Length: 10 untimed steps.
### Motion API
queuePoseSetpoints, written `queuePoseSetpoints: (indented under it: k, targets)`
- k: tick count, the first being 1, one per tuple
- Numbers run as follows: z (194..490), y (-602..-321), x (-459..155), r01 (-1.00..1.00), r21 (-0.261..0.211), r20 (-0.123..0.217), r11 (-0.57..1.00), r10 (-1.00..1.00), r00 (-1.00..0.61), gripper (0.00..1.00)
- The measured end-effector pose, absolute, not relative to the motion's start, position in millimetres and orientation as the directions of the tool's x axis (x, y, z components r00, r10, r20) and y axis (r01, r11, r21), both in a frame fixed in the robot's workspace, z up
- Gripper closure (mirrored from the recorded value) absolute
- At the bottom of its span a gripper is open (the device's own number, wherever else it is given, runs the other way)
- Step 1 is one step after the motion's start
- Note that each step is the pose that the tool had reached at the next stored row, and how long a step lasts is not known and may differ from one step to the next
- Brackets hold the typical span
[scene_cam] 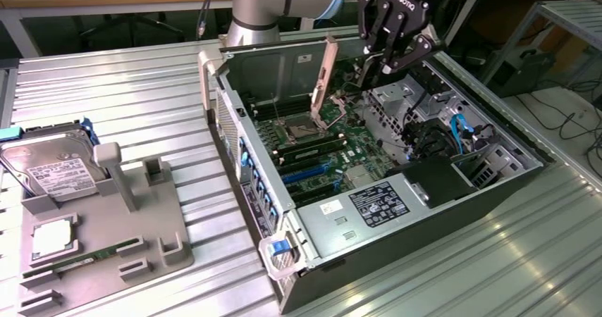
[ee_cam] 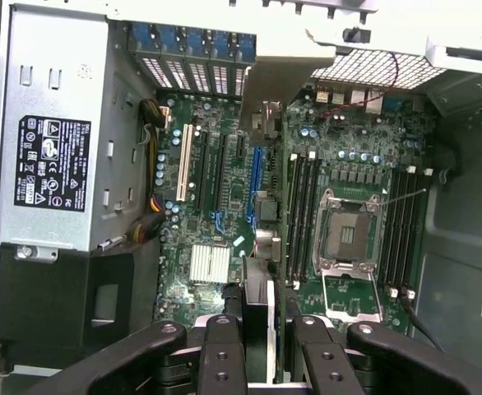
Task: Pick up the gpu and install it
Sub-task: 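Insert the gpu into the slot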
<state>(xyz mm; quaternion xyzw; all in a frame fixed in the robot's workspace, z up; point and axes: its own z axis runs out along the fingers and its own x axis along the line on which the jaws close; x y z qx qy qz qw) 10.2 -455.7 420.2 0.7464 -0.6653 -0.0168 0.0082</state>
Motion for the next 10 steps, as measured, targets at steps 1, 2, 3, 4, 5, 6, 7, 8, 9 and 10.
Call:
queuePoseSetpoints:
  k: [1, 2, 3, 4, 5, 6, 7, 8, 9, 10]
  targets:
    - [419.5, -455.5, 10.0, -0.993, 0.034, -0.014, -0.115, -0.993, 0.114, 0.73]
    - [419.0, -455.5, 10.0, -0.993, 0.034, -0.014, -0.115, -0.993, 0.114, 0.73]
    - [418.5, -455.5, 10.0, -0.993, 0.034, -0.014, -0.115, -0.993, 0.114, 0.73]
    - [418.3, -455.4, 10.0, -0.993, 0.034, -0.014, -0.115, -0.993, 0.114, 0.73]
    - [417.6, -455.4, 10.0, -0.993, 0.034, -0.014, -0.115, -0.993, 0.114, 0.73]
    - [417.3, -455.5, 10.0, -0.993, 0.034, -0.014, -0.115, -0.993, 0.114, 0.73]
    - [417.2, -455.5, 10.0, -0.993, 0.034, -0.014, -0.115, -0.993, 0.114, 0.73]
    - [416.8, -455.5, 10.0, -0.993, 0.034, -0.014, -0.115, -0.993, 0.114, 0.73]
    - [416.3, -455.5, 10.0, -0.993, 0.034, -0.014, -0.115, -0.993, 0.114, 0.73]
    - [416.1, -455.5, 10.0, -0.993, 0.034, -0.014, -0.115, -0.993, 0.114, 0.73]
